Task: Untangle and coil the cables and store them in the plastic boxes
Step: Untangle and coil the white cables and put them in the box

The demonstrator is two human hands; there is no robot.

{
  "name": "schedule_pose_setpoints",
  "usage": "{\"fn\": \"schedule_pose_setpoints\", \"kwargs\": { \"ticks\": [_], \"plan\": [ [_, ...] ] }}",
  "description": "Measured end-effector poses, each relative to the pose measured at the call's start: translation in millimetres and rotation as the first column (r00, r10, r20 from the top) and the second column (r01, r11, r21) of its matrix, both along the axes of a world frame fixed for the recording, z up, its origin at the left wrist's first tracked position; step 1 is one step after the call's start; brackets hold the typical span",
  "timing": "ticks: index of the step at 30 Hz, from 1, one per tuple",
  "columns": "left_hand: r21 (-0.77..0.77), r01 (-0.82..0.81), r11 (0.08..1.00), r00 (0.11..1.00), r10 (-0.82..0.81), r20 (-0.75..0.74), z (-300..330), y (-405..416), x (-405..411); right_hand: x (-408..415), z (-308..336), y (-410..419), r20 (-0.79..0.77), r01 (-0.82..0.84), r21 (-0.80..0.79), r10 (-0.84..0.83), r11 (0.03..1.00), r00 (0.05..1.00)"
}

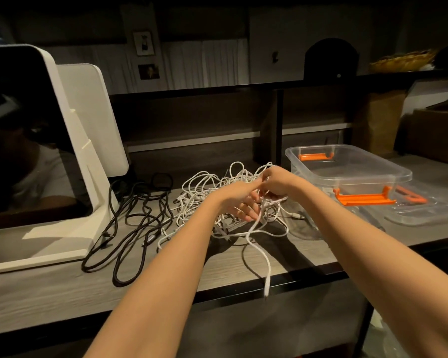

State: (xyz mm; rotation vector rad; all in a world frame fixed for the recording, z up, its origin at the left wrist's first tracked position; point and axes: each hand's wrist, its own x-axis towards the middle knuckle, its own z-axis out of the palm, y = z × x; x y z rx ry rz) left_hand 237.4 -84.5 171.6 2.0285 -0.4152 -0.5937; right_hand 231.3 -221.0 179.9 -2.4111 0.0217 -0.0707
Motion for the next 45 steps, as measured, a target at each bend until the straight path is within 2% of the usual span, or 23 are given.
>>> {"fn": "schedule_pose_setpoints", "kwargs": {
  "ticks": [3,5,7,10,11,13,15,16,18,20,22,24,27,29,30,32,34,35,39,42,45],
  "plan": [
    [-0.049,0.124,0.991,0.988,-0.127,-0.085,5,4,1,6,-3,-6,0.065,0.065,0.222,-0.081,0.973,0.995],
    [-0.025,0.145,0.989,0.984,-0.147,-0.100,8,6,2,8,-5,-8,0.053,0.110,0.366,-0.139,0.924,0.989],
    [0.007,0.064,0.998,0.992,-0.063,-0.105,9,7,4,14,-7,-8,0.048,0.171,0.471,-0.219,0.865,0.975],
    [-0.012,-0.149,0.989,0.987,0.148,-0.062,8,9,10,25,-10,-8,0.024,0.271,0.621,-0.363,0.735,0.931],
    [-0.042,-0.229,0.972,0.973,0.229,-0.014,5,11,13,28,-10,-7,0.017,0.280,0.669,-0.391,0.689,0.920],
    [-0.164,-0.361,0.918,0.929,0.370,0.025,1,12,16,32,-10,-6,0.041,0.284,0.686,-0.425,0.670,0.904],
    [-0.318,-0.443,0.838,0.885,0.465,-0.006,-1,11,20,34,-11,-4,0.059,0.295,0.668,-0.443,0.683,0.894],
    [-0.393,-0.466,0.792,0.870,0.492,-0.041,-1,10,21,36,-12,-2,0.085,0.300,0.624,-0.444,0.722,0.892],
    [-0.527,-0.482,0.700,0.860,0.493,-0.131,0,9,22,36,-15,3,0.200,0.325,0.380,-0.420,0.866,0.885],
    [-0.627,-0.445,0.640,0.879,0.446,-0.169,0,12,26,34,-20,7,0.305,0.374,0.093,-0.384,0.923,0.872],
    [-0.676,-0.370,0.637,0.905,0.412,-0.107,-2,16,32,30,-23,12,0.379,0.396,-0.065,-0.344,0.916,0.859],
    [-0.670,-0.309,0.675,0.910,0.414,-0.003,-7,19,37,30,-26,15,0.486,0.369,-0.085,-0.284,0.926,0.826],
    [-0.618,-0.313,0.722,0.873,0.474,0.112,-9,18,40,32,-31,20,0.584,0.086,-0.017,-0.060,0.996,0.809],
    [-0.605,-0.346,0.717,0.831,0.533,0.157,-10,19,46,33,-36,26,0.568,-0.064,-0.086,0.102,0.994,0.817],
    [-0.629,-0.359,0.689,0.829,0.545,0.124,-11,19,49,34,-40,29,0.564,-0.068,-0.170,0.154,0.983,0.811],
    [-0.723,-0.400,0.563,0.864,0.494,-0.094,-9,19,54,40,-48,33,0.573,-0.019,-0.311,0.204,0.950,0.794],
    [-0.796,-0.426,0.430,0.882,0.394,-0.259,-10,19,59,48,-54,35,0.609,0.058,-0.327,0.163,0.943,0.777],
    [-0.803,-0.423,0.419,0.879,0.406,-0.251,-13,20,62,53,-56,38,0.636,0.102,-0.296,0.116,0.950,0.763],
    [-0.657,-0.429,0.619,0.796,0.603,0.048,-32,22,68,61,-61,47,0.701,0.248,-0.215,-0.028,0.945,0.712],
    [-0.605,-0.457,0.652,0.776,0.624,0.086,-33,24,69,62,-66,51,0.695,0.261,-0.228,-0.031,0.938,0.718],
    [-0.610,-0.412,0.677,0.790,0.599,0.131,-32,23,66,60,-66,50,0.700,0.258,-0.113,-0.107,0.960,0.706]
  ]
}}
